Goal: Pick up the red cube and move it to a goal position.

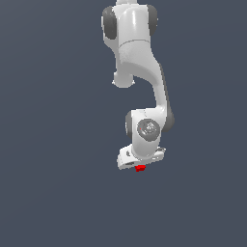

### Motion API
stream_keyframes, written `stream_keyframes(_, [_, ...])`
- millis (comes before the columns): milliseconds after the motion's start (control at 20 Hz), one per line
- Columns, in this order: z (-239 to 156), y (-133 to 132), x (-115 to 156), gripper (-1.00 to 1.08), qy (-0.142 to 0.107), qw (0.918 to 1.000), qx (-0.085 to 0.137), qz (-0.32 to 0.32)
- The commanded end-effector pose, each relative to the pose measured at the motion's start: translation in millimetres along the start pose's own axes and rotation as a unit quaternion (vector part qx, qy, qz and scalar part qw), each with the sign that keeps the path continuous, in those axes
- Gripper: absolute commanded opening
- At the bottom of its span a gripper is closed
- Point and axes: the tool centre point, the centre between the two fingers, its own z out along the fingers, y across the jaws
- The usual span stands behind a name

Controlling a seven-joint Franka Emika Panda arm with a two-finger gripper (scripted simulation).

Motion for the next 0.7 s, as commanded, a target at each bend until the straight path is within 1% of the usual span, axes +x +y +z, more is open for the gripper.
stream_keyframes(0, [3.6,-1.6,2.8,1.0,0.0,1.0,0.0,-0.003])
stream_keyframes(200, [4.4,-2.1,3.7,1.0,0.0,1.0,0.0,-0.004])
stream_keyframes(250, [4.4,-2.1,3.7,-1.0,0.0,1.0,0.0,-0.004])
stream_keyframes(650, [4.4,-2.1,3.7,-1.0,0.0,1.0,0.0,-0.004])
